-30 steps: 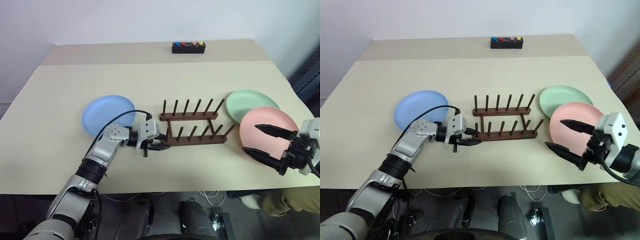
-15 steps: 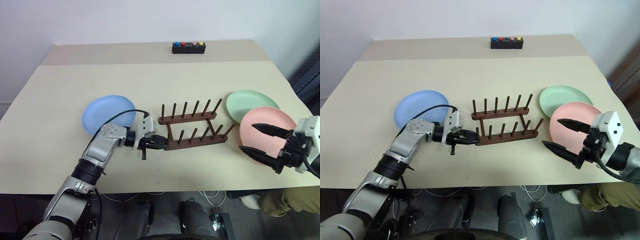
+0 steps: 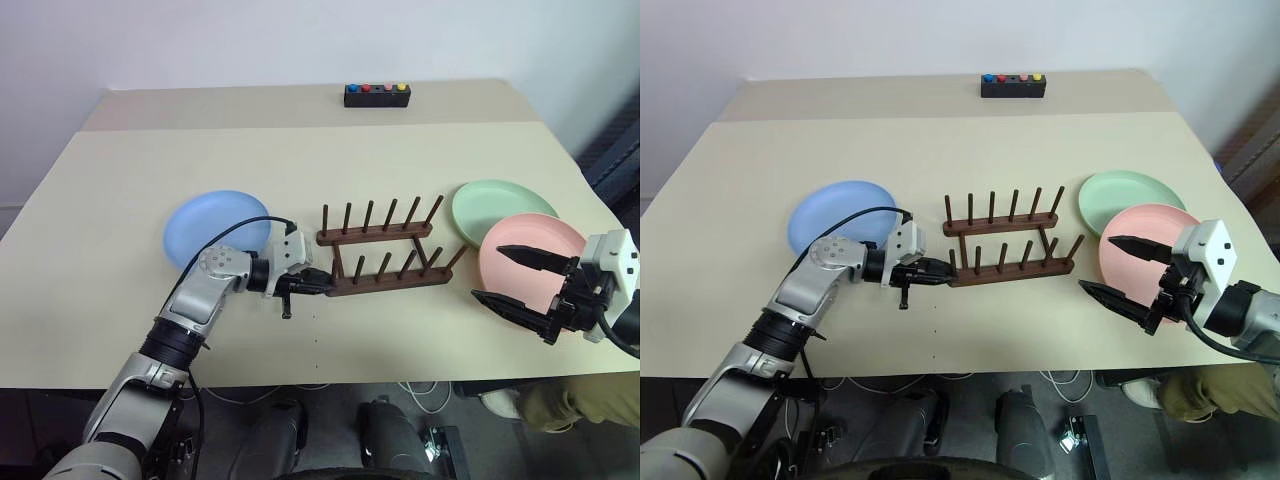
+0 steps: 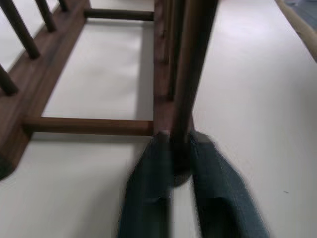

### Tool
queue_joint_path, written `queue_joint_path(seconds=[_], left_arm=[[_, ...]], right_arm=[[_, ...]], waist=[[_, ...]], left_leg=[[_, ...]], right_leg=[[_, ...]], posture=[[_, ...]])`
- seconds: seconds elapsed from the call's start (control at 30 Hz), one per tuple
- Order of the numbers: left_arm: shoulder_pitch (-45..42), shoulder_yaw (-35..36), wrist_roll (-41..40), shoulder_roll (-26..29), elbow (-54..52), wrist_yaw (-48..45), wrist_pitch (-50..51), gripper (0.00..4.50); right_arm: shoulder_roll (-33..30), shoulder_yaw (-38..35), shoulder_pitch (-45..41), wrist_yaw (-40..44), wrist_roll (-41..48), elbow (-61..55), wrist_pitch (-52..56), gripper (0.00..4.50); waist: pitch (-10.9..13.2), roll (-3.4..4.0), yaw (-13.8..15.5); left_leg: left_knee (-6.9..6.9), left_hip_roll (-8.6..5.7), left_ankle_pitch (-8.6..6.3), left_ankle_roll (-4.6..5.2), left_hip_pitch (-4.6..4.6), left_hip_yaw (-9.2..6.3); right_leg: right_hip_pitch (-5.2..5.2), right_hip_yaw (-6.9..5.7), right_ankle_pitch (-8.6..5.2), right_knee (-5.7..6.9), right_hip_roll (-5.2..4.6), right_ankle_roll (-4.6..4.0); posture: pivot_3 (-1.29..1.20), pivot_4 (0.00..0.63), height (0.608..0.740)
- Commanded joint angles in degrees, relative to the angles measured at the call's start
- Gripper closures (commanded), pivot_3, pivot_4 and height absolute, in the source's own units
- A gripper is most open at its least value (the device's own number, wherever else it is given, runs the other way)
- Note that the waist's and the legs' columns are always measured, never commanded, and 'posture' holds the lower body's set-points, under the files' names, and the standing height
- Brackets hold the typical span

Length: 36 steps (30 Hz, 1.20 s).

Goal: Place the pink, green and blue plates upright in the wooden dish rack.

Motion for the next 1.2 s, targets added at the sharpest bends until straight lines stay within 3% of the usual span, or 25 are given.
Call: queue_joint_path(seconds=[0.03, 0.1, 0.53, 0.6, 0.7, 0.8, 0.83, 0.93, 1.2], left_arm=[[0.0, -0.2, 0.6, 0.8, -1.2, -0.1, -0.4, 1.81], [-0.2, 0.3, 0.3, 1.4, -1.3, -0.6, 0.4, 0.86], [-0.7, 3.8, -4.7, 11.1, -11.4, -6.1, 8.1, 0.86], [-0.3, 4.6, -8.2, 13.8, -14.4, -9.0, 13.1, 1.38], [2.0, 6.1, -15.5, 17.4, -20.3, -12.6, 21.2, 2.54], [6.0, 5.4, -19.2, 19.7, -25.7, -13.8, 25.4, 4.28], [6.8, 4.8, -19.0, 19.3, -26.4, -12.8, 25.7, 4.5], [8.0, 2.2, -15.6, 13.4, -25.7, -5.7, 23.4, 4.5], [5.9, -2.3, -7.1, 4.4, -16.4, 3.4, 16.5, 4.5]], right_arm=[[-0.5, -0.6, -0.3, 0.2, 0.2, -1.0, -0.9, 0.0], [-0.4, -0.8, -0.1, 0.3, 0.2, -1.1, -0.8, 0.0], [0.8, 1.2, 2.9, 1.0, 0.6, -3.2, -0.7, 0.0], [0.8, 2.3, 3.4, 1.4, 0.8, -3.4, -0.4, 0.0], [0.5, 5.0, 5.2, 2.7, 0.1, -3.7, -0.1, 0.8], [-0.3, 8.9, 6.8, 3.1, -4.5, -3.1, -2.8, 2.47], [-0.1, 10.1, 6.6, 2.8, -5.8, -2.7, -3.5, 2.8], [1.2, 14.2, 4.2, 0.2, -10.2, -0.2, -5.8, 4.32], [2.4, 21.0, -0.5, -4.2, -20.7, 6.7, -12.7, 4.43]], waist=[[0.0, 0.0, 0.0], [0.0, 0.0, 0.0], [0.0, -0.01, -0.1], [0.0, 0.01, -0.1], [0.0, 0.01, -0.1], [0.0, 0.02, -0.1], [0.0, 0.02, -0.1], [0.0, 0.01, 0.2], [0.0, 0.02, 0.0]], left_leg=[[0.01, 0.0, 0.0, 0.0, 0.0, 0.0], [0.01, 0.0, 0.0, 0.0, 0.0, 0.0], [-0.01, 0.0, 0.0, 0.0, -0.01, 0.0], [-0.02, 0.02, 0.0, 0.0, 0.0, 0.0], [-0.05, 0.02, 0.0, 0.0, 0.0, 0.0], [-0.07, 0.02, -0.01, 0.01, 0.0, 0.0], [-0.07, 0.02, -0.01, 0.01, 0.0, 0.0], [0.0, 0.02, -0.01, 0.0, 0.01, 0.0], [0.29, 0.02, 0.0, 0.01, 0.01, 0.01]], right_leg=[[0.0, 0.0, 0.0, 0.0, 0.0, 0.0], [0.0, 0.0, 0.0, 0.01, 0.0, 0.0], [-0.02, 0.01, 0.0, 0.01, 0.0, -0.01], [-0.03, 0.01, 0.0, 0.01, 0.0, -0.01], [-0.03, 0.01, -0.01, -0.01, 0.01, -0.01], [-0.02, 0.01, -0.01, -0.03, -0.01, -0.02], [-0.02, 0.02, -0.01, -0.03, -0.01, -0.02], [0.02, 0.02, -0.02, -0.02, -0.01, -0.05], [0.14, 0.02, -0.04, -0.01, 0.02, -0.28]], posture=[[0.0, 0.15, 0.74], [0.0, 0.15, 0.74], [0.0, 0.15, 0.74], [0.0, 0.15, 0.74], [0.0, 0.15, 0.74], [0.0, 0.15, 0.74], [0.0, 0.15, 0.74], [0.0, 0.15, 0.74], [0.0, 0.15, 0.74]])
